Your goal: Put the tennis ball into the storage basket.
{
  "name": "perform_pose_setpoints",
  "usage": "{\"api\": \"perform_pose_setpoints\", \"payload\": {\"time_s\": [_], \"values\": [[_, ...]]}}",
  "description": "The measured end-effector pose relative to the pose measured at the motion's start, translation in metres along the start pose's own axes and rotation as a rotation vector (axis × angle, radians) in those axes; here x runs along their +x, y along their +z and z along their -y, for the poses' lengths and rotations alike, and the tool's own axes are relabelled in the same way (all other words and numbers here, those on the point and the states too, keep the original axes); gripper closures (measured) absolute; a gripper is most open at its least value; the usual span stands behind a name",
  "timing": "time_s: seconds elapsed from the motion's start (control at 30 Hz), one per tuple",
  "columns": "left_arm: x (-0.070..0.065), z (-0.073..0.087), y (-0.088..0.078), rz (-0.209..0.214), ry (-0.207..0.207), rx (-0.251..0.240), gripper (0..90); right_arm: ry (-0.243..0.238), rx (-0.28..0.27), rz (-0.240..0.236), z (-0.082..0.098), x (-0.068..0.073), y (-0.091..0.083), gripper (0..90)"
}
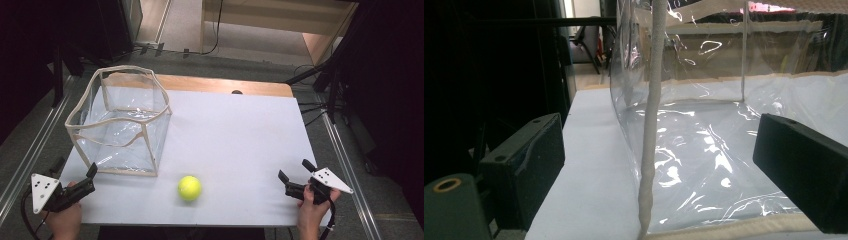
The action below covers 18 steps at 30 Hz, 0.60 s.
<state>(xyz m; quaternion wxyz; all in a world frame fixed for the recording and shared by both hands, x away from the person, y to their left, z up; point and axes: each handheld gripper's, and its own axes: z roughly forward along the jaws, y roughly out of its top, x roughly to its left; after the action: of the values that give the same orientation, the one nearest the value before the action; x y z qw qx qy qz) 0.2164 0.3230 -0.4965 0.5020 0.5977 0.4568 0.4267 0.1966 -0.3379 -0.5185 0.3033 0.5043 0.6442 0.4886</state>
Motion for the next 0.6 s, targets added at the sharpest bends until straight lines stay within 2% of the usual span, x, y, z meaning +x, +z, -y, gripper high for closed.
{"api": "perform_pose_setpoints", "payload": {"time_s": [0.13,0.3,0.4,0.47,0.5,0.53,0.6], "values": [[0.0,0.0,0.0,0.005,0.001,-0.003,6.8,-0.021,0.009,0.0,-0.003,0.002,-0.001,0.0],[0.0,0.0,0.0,0.003,0.006,-0.001,6.8,-0.067,0.023,-0.022,-0.017,0.011,-0.005,0.0],[-0.001,0.0,0.0,0.003,0.013,-0.003,6.8,-0.096,0.029,-0.05,-0.027,0.019,-0.006,0.0],[-0.001,0.0,0.0,0.003,0.015,-0.004,6.8,-0.122,0.059,-0.09,-0.037,0.028,-0.004,0.0],[-0.001,0.0,0.0,0.003,0.015,-0.004,6.8,-0.122,0.059,-0.09,-0.037,0.028,-0.004,0.0],[-0.001,0.0,0.0,0.003,0.015,-0.003,6.8,-0.142,0.08,-0.109,-0.043,0.035,-0.002,0.0],[-0.001,0.0,0.0,0.006,0.017,-0.002,6.8,-0.153,0.093,-0.134,-0.049,0.042,0.001,0.0]]}}
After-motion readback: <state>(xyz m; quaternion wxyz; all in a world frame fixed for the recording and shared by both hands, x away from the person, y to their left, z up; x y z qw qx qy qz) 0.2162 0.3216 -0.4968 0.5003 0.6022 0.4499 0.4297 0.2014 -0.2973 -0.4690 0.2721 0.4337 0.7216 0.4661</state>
